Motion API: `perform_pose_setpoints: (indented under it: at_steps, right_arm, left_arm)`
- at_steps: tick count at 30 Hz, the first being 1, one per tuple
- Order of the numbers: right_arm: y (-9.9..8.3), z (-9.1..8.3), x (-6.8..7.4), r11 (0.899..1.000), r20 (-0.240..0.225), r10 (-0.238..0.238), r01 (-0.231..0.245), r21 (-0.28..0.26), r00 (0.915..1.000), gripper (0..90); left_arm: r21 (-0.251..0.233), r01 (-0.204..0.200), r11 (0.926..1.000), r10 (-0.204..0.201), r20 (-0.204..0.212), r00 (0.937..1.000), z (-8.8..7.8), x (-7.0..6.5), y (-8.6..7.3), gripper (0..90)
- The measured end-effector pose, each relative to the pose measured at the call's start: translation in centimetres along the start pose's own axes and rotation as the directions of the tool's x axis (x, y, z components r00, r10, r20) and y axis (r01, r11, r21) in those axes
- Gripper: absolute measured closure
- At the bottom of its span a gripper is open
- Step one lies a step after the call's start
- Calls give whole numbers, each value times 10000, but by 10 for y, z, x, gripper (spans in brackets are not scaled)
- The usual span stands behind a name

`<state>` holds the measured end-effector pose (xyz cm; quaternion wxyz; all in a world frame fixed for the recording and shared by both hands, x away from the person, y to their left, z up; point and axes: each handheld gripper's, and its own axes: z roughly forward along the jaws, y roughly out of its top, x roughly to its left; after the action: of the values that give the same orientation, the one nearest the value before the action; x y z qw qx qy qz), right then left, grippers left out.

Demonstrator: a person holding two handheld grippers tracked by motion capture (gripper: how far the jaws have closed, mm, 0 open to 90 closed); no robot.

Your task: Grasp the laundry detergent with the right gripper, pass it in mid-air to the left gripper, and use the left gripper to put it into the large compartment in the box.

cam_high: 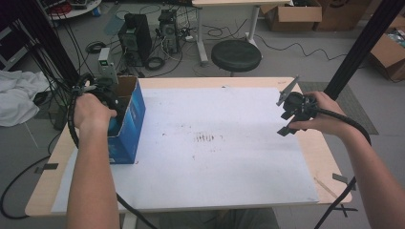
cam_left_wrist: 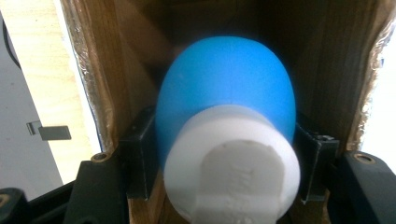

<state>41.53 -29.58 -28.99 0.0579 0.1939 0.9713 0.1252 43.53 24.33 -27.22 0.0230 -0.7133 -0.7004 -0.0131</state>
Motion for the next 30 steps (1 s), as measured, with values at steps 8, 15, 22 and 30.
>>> perform_pose_setpoints:
  at_steps: [8, 15, 22, 30]
  right_arm:
    - [0, -1, 0, 10000, -16, 59, -59, 30, 10000, 306]
    - [-2, -1, -1, 9999, -33, 148, -148, -2, 9999, 306]
    - [-4, -1, 0, 9999, -16, 157, -157, 32, 9999, 306]
    - [-5, -3, 1, 9998, -20, 212, -212, -5, 9998, 304]
  left_arm:
    - [-49, -43, 10000, 43, -9, 10000, 0, 1, 0, 376]
    - [-75, -83, 9999, 83, -37, 10000, 0, 0, -1, 376]
    - [-126, -55, 9999, 55, -69, 10000, 0, -1, -2, 376]
    - [-202, 7, 9998, -6, 18, 10000, 0, 0, -3, 373]
